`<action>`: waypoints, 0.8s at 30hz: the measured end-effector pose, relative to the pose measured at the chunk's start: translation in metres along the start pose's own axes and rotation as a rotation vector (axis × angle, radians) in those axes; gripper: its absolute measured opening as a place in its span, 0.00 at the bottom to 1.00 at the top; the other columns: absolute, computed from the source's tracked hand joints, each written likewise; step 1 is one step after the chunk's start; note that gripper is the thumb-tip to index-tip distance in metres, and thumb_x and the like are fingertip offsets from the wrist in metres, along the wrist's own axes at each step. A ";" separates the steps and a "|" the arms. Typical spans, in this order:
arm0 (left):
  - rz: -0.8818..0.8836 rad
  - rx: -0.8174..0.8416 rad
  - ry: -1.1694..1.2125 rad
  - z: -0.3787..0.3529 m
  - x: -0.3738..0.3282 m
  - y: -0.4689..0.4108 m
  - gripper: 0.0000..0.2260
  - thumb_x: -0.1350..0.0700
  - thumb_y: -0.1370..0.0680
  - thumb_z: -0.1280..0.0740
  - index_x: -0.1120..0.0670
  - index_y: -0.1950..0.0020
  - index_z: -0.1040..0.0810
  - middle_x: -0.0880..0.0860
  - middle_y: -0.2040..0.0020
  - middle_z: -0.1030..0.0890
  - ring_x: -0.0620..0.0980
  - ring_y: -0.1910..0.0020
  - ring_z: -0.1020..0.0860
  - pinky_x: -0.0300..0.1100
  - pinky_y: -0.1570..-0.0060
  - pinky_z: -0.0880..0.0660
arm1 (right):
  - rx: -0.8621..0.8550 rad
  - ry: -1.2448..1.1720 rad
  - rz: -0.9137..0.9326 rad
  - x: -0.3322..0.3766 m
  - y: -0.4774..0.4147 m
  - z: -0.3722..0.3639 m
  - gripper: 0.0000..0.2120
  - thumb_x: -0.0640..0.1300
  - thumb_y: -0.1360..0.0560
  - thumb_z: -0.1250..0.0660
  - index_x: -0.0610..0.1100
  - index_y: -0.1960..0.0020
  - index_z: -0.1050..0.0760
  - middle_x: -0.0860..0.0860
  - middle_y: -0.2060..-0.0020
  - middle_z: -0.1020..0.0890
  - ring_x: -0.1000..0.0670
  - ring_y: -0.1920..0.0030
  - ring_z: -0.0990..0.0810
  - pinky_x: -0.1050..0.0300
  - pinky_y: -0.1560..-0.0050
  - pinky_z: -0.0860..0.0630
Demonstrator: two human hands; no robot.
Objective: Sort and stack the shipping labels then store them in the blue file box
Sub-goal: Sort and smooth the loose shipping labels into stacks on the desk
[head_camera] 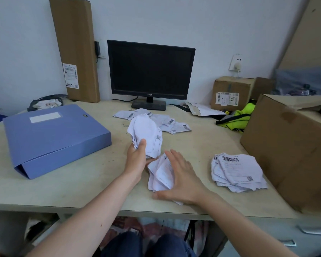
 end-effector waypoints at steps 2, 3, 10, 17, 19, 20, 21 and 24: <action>-0.020 -0.015 -0.010 0.005 -0.001 -0.001 0.10 0.56 0.18 0.43 0.54 0.42 0.25 0.51 0.54 0.17 0.51 0.55 0.17 0.41 0.67 0.20 | -0.024 -0.023 -0.001 0.004 -0.010 -0.003 0.61 0.71 0.44 0.29 0.55 0.22 0.58 0.58 0.22 0.54 0.56 0.22 0.59 0.43 0.23 0.53; -0.024 -0.019 -0.010 0.008 -0.001 -0.003 0.10 0.56 0.18 0.43 0.54 0.42 0.25 0.52 0.54 0.17 0.51 0.56 0.17 0.43 0.66 0.19 | -0.032 -0.034 -0.009 0.007 -0.014 -0.003 0.60 0.69 0.42 0.28 0.54 0.22 0.57 0.58 0.22 0.54 0.56 0.22 0.59 0.44 0.23 0.53; -0.008 -0.082 0.042 0.024 -0.007 -0.022 0.08 0.57 0.19 0.43 0.49 0.46 0.25 0.50 0.54 0.18 0.49 0.57 0.17 0.46 0.60 0.19 | -0.077 -0.079 -0.060 0.025 -0.049 -0.011 0.59 0.66 0.41 0.25 0.54 0.22 0.56 0.57 0.22 0.51 0.55 0.23 0.53 0.45 0.24 0.50; 0.013 -0.103 0.042 0.034 -0.010 -0.035 0.12 0.55 0.19 0.42 0.52 0.36 0.28 0.55 0.45 0.19 0.59 0.50 0.17 0.51 0.56 0.18 | -0.179 -0.383 -0.120 0.026 -0.068 0.007 0.45 0.71 0.36 0.39 0.56 0.23 0.45 0.60 0.24 0.42 0.55 0.22 0.52 0.46 0.23 0.60; 0.005 -0.098 0.038 0.036 -0.008 -0.034 0.10 0.55 0.19 0.42 0.51 0.38 0.28 0.54 0.47 0.18 0.57 0.51 0.17 0.50 0.57 0.18 | -0.374 -0.633 -0.203 0.018 -0.065 0.013 0.31 0.61 0.26 0.39 0.54 0.26 0.38 0.57 0.27 0.34 0.55 0.25 0.40 0.50 0.24 0.45; 0.002 -0.094 0.036 0.036 -0.008 -0.032 0.09 0.55 0.18 0.42 0.51 0.40 0.28 0.53 0.48 0.18 0.56 0.52 0.17 0.48 0.59 0.18 | -0.433 -0.728 -0.257 0.013 -0.063 0.013 0.26 0.55 0.23 0.39 0.52 0.26 0.38 0.55 0.27 0.34 0.54 0.27 0.37 0.54 0.27 0.41; 0.003 -0.082 0.037 0.035 -0.008 -0.030 0.09 0.55 0.18 0.43 0.51 0.40 0.28 0.52 0.49 0.18 0.56 0.53 0.17 0.46 0.61 0.18 | -0.453 -0.804 -0.314 0.010 -0.061 0.012 0.25 0.51 0.21 0.40 0.50 0.26 0.39 0.52 0.27 0.35 0.53 0.27 0.37 0.56 0.30 0.40; 0.024 -0.062 0.045 0.031 -0.007 -0.026 0.09 0.56 0.18 0.43 0.52 0.39 0.28 0.52 0.48 0.19 0.55 0.52 0.17 0.45 0.62 0.18 | -0.444 -0.983 -0.439 0.008 -0.055 0.005 0.24 0.47 0.19 0.42 0.48 0.24 0.43 0.50 0.26 0.37 0.51 0.27 0.38 0.58 0.33 0.39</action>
Point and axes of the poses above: each hand's wrist, its own y-axis away from the middle knuckle, its own z-axis out of the back of the hand, x = y × z, the point moved 1 cm from there along -y, towards the middle knuckle
